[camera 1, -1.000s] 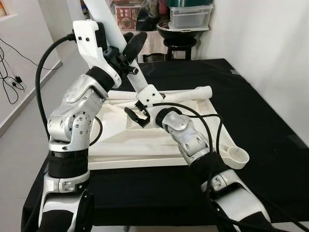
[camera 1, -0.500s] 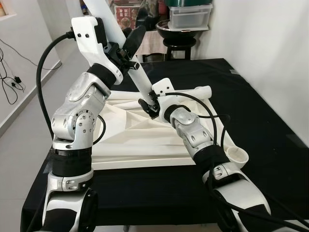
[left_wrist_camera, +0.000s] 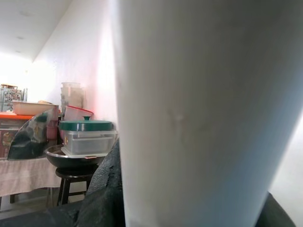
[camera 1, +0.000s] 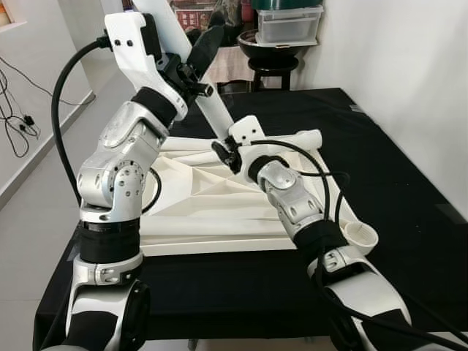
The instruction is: Building children table
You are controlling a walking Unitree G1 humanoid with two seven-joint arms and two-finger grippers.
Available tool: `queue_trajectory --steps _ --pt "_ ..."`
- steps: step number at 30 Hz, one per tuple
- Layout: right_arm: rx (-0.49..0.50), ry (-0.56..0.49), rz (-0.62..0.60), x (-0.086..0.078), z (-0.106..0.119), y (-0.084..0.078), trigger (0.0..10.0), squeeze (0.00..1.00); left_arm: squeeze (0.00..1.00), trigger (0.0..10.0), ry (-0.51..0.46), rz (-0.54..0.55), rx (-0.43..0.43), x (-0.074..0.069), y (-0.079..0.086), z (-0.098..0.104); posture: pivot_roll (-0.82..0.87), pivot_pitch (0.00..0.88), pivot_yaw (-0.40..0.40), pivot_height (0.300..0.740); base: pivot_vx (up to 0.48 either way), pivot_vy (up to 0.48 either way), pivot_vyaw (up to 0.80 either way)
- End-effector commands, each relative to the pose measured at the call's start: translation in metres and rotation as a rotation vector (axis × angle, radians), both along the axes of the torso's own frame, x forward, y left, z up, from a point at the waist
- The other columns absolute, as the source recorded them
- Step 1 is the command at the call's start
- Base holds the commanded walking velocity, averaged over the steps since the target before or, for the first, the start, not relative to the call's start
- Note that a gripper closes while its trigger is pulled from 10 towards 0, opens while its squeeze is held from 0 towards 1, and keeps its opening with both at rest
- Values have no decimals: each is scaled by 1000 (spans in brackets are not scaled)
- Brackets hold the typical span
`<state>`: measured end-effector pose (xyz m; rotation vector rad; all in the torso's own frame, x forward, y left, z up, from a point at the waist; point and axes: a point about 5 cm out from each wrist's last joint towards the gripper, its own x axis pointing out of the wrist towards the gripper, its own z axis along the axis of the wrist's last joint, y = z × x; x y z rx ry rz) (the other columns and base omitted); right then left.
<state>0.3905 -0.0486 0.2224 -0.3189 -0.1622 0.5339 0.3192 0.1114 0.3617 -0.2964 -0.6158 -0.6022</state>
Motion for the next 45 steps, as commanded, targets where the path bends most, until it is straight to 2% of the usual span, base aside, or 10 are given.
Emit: queue_trajectory --steps 1,2,18,19,21,23,24,28,29,45 --pt "71 -90 110 -9 19 22 0 0 263 10000 36 -96 -8 2 -16 -7 -110 0 56 740 0 0 0" --pt "73 -89 106 -8 18 21 0 0 1000 10000 36 -93 -17 3 -15 -7 -110 0 57 740 0 0 0" --pt "491 150 -303 15 -1 -73 0 0 1000 10000 30 54 -82 -4 54 -2 -109 0 50 740 0 0 0" --pt "530 161 -349 15 -3 -84 6588 0 1000 10000 34 90 -76 -5 63 -5 -110 0 49 740 0 0 0" --pt "552 167 -389 14 -5 -93 10000 0 1000 10000 50 156 -68 -5 74 -10 -110 0 48 740 0 0 0" --pt "572 173 -420 13 -6 -100 10000 0 1000 10000 71 224 -62 -3 84 -16 -110 0 47 740 0 0 0" --pt "543 151 -456 11 -7 -104 10000 0 565 10000 136 354 -8 1 94 -36 -111 0 45 740 0 0 0" --pt "519 136 -476 9 -7 -106 10000 0 565 10000 179 435 36 3 100 -51 -111 0 45 740 0 0 0" --pt "392 -41 -475 -6 -4 -100 10000 0 0 10000 301 470 165 -3 88 -99 -117 0 42 740 0 0 0" --pt "326 -14 100 -55 -16 -62 10000 0 0 10000 438 60 270 -52 9 -170 -117 0 24 740 0 -277 0"
